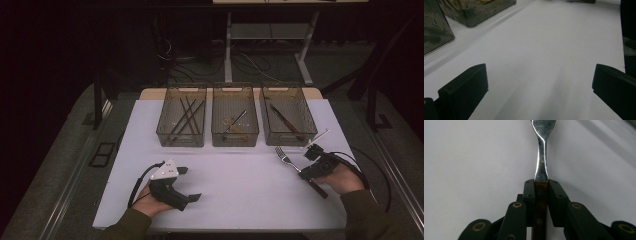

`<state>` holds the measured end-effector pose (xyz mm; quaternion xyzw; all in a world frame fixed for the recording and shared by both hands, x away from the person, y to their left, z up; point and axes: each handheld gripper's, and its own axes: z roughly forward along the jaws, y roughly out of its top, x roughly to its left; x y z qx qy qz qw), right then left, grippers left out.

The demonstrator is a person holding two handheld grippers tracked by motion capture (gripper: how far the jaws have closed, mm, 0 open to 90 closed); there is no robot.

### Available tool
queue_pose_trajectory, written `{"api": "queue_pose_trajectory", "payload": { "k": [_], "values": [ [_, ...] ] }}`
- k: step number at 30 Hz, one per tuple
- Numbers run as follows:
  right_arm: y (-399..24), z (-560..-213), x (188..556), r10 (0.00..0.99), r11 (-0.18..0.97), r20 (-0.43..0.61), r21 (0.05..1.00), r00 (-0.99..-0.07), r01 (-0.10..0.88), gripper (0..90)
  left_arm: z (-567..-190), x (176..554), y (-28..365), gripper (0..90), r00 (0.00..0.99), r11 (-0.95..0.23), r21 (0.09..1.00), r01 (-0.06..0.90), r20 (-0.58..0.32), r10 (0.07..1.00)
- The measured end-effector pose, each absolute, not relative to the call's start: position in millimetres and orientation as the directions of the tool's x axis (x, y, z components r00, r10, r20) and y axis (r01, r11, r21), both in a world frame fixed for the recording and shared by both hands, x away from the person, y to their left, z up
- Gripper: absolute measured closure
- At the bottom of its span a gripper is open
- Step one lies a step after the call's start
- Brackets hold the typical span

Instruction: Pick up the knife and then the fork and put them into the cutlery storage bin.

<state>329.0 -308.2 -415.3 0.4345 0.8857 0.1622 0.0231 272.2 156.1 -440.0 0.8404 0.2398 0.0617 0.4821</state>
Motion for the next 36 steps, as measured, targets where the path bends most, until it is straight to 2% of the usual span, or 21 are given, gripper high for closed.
{"api": "queue_pose_trajectory", "payload": {
  "k": [11,24,36],
  "values": [
    [-317.8,-401.3,322.6,0.774,0.511,0.127,0.453,-0.62,0.731,77.3,-439.5,272.0,156.5,0.0,0.879,-0.422,0.841,0.339,-0.124,0.46],
    [-334.0,-395.1,319.6,0.785,0.376,0.184,0.617,-0.591,0.692,77.2,-439.3,272.6,157.2,0.0,0.878,-0.413,0.845,0.34,-0.127,0.462],
    [-341.5,-385.7,318.1,0.802,0.25,0.173,0.772,-0.572,0.585,77.3,-439.5,273.3,157.8,0.0,0.875,-0.408,0.845,0.344,-0.132,0.466]
  ]
}}
